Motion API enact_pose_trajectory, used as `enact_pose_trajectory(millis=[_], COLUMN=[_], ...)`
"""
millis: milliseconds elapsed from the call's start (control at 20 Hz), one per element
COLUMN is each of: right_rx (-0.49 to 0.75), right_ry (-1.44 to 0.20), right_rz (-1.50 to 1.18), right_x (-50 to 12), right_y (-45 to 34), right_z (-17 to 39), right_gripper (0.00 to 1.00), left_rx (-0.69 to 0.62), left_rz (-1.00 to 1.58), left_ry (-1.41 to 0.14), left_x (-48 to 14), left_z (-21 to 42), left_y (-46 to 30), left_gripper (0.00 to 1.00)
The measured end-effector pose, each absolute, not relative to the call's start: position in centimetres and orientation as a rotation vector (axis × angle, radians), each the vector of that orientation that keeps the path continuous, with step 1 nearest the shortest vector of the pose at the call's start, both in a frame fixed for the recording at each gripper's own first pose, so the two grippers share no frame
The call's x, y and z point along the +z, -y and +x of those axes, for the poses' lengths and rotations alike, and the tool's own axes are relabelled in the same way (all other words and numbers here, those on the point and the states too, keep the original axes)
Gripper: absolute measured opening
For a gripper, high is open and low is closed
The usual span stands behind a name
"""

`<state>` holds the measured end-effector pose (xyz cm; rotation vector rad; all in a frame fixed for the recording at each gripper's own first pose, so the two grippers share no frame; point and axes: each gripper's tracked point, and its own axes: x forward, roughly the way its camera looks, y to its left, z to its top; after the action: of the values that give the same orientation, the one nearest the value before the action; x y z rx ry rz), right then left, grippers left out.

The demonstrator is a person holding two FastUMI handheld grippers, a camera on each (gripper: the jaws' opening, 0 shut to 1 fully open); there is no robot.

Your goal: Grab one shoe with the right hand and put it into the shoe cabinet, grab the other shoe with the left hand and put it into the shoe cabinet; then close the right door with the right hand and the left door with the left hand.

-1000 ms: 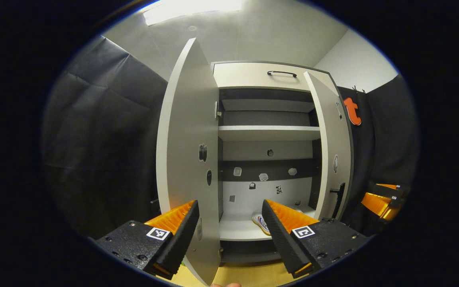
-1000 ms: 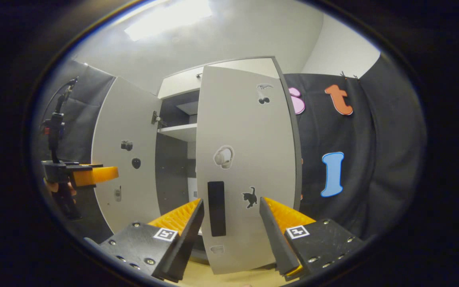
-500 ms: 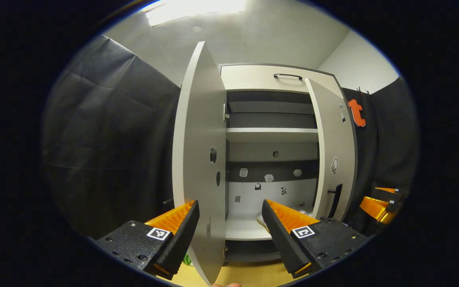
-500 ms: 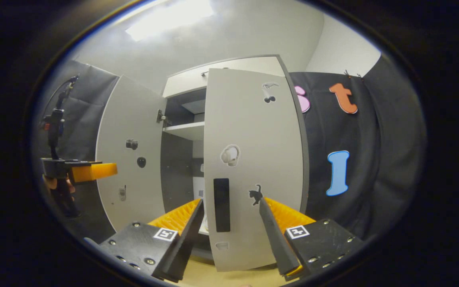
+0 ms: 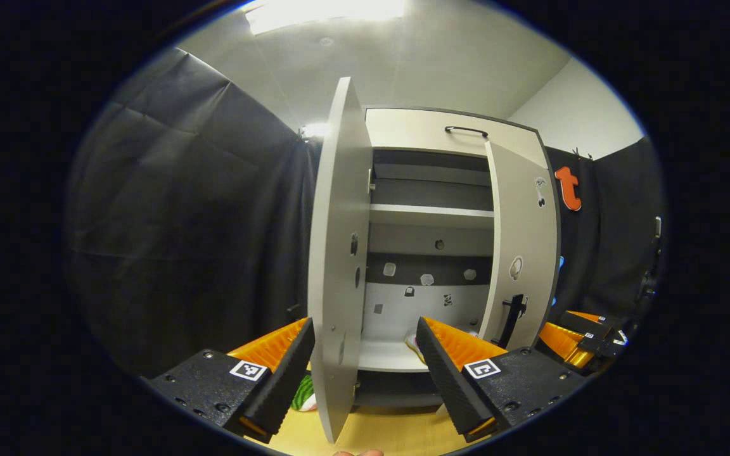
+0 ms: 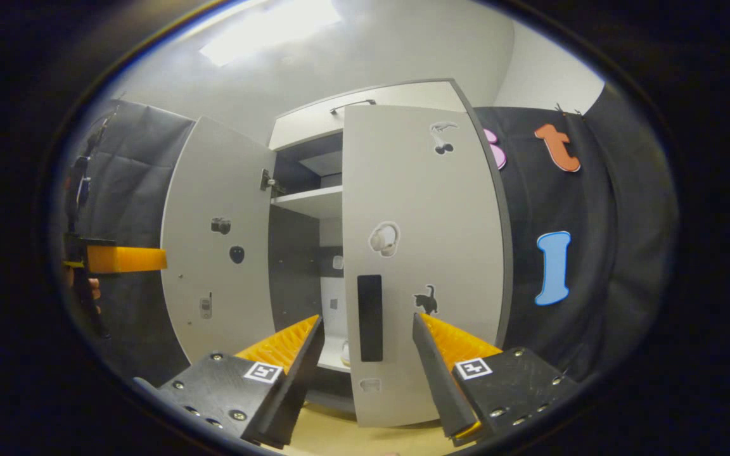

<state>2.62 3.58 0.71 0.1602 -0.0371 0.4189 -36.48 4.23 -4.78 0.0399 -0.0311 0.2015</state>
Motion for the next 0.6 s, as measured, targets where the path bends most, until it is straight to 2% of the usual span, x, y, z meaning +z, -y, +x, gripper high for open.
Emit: enact_pose_trajectory(millis=[50, 100, 350, 500, 550, 600], right_rx=[0.425, 0.432, 0.457, 0.452, 0.447, 0.441], right_ry=[0.033, 0.029, 0.003, -0.004, -0.005, -0.006], right_rz=[0.159, 0.158, 0.174, 0.173, 0.173, 0.173], right_x=[0.5, 0.3, -0.6, -0.8, -0.9, -0.9], right_y=[-3.8, -4.1, -5.2, -5.2, -5.1, -4.9], right_z=[2.6, 2.7, 2.6, 2.6, 2.6, 2.7], right_gripper=[0.87, 0.84, 0.84, 0.84, 0.80, 0.84], left_rx=[0.218, 0.235, 0.364, 0.394, 0.400, 0.400], left_rz=[0.040, 0.040, 0.055, 0.056, 0.051, 0.047], left_ry=[0.028, 0.029, 0.022, 0.011, 0.007, 0.002], left_x=[-4.9, -4.9, -5.2, -5.8, -6.1, -6.4], left_z=[-37.1, -37.4, -38.9, -38.1, -37.7, -37.2], left_y=[-4.9, -5.7, -11.1, -13.4, -14.2, -14.6], left_gripper=[0.97, 0.98, 0.97, 0.96, 0.96, 0.96])
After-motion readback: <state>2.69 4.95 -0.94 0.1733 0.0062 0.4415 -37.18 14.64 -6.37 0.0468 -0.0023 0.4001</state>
